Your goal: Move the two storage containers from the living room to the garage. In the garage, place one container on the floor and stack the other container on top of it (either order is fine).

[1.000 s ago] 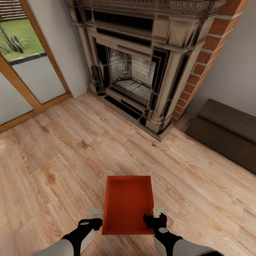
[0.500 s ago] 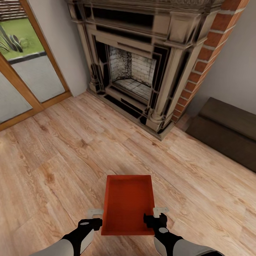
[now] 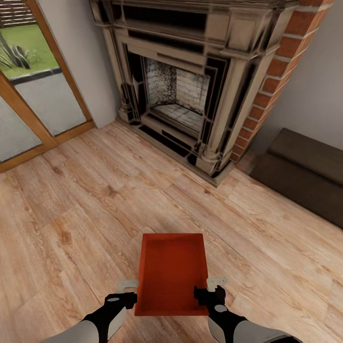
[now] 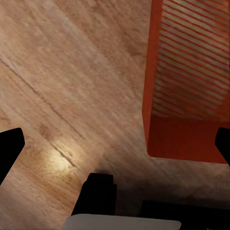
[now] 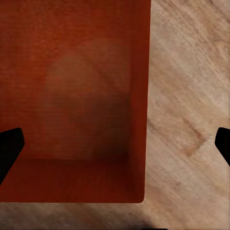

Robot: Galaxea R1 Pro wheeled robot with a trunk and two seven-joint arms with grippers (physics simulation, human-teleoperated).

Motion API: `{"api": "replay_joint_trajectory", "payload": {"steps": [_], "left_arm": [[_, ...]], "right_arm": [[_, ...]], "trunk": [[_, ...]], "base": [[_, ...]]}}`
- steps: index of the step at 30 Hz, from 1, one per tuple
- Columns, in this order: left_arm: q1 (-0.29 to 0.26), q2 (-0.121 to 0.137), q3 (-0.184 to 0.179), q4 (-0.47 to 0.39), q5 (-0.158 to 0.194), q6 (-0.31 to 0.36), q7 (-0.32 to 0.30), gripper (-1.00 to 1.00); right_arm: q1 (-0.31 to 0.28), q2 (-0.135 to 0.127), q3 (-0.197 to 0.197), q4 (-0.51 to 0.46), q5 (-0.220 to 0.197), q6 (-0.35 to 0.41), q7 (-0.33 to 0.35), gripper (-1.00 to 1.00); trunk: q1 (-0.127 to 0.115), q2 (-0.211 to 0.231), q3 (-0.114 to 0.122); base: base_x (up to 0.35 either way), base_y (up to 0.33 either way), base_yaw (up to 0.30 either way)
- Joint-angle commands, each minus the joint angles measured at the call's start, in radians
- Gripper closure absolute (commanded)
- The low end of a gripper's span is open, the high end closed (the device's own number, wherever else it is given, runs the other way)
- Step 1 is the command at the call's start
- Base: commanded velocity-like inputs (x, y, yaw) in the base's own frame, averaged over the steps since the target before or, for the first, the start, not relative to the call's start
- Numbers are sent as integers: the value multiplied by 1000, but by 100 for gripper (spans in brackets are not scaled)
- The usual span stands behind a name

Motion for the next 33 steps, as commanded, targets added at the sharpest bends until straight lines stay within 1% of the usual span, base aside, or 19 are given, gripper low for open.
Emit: {"api": "replay_joint_trajectory", "payload": {"steps": [1, 25, 31, 32, 33], "left_arm": [[0, 0, -9, -2, 9, 5, 5, -100], [0, 0, -9, -2, 9, 5, 6, -100], [0, 0, -9, -2, 10, 5, 6, -100], [0, -2, -8, -3, 10, 5, 6, -100], [0, -9, -8, -4, 10, 5, 6, -100]], "right_arm": [[-1, 0, 9, 1, -8, -3, -2, -100], [-1, 0, 7, 1, -15, -9, 2, -100], [-1, 0, 7, 1, -15, -8, 2, -100], [-1, 0, 7, 1, -15, -8, 2, -100], [-1, 0, 7, 1, -15, -8, 2, -100]], "trunk": [[4, -8, -4], [96, -176, -79], [96, -176, -79], [96, -176, -79], [96, -176, -79]], "base": [[0, 0, 0], [0, 0, 0], [0, 0, 0], [0, 0, 0], [0, 0, 0]]}}
